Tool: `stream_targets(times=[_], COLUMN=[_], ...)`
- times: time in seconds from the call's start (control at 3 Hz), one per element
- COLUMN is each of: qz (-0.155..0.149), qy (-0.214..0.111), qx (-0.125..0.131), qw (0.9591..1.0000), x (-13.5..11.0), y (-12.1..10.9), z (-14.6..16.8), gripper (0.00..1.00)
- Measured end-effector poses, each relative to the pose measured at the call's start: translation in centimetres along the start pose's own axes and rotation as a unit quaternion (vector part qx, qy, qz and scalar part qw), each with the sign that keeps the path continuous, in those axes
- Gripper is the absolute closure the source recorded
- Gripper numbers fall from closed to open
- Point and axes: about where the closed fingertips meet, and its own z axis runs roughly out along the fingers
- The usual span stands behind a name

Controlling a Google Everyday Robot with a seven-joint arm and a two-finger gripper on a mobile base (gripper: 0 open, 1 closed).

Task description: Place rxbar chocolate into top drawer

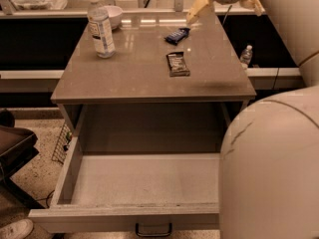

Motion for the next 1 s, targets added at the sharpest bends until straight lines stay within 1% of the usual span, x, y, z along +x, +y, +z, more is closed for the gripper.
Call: stream_targets(times=[0.33, 0.67, 1.0], qz=[0.001, 0.003, -0.01], qy=[0.006, 0.034, 0.06], qx=[-0.016, -0.059, -0.09], qw=[0.9999, 0.9977, 0.9941], x=[-0.1, 0.5, 1.2], y=[1.0, 4.4, 7.9], z=[1.3, 4.5, 7.1], gripper=[0.0, 0.0, 0.0])
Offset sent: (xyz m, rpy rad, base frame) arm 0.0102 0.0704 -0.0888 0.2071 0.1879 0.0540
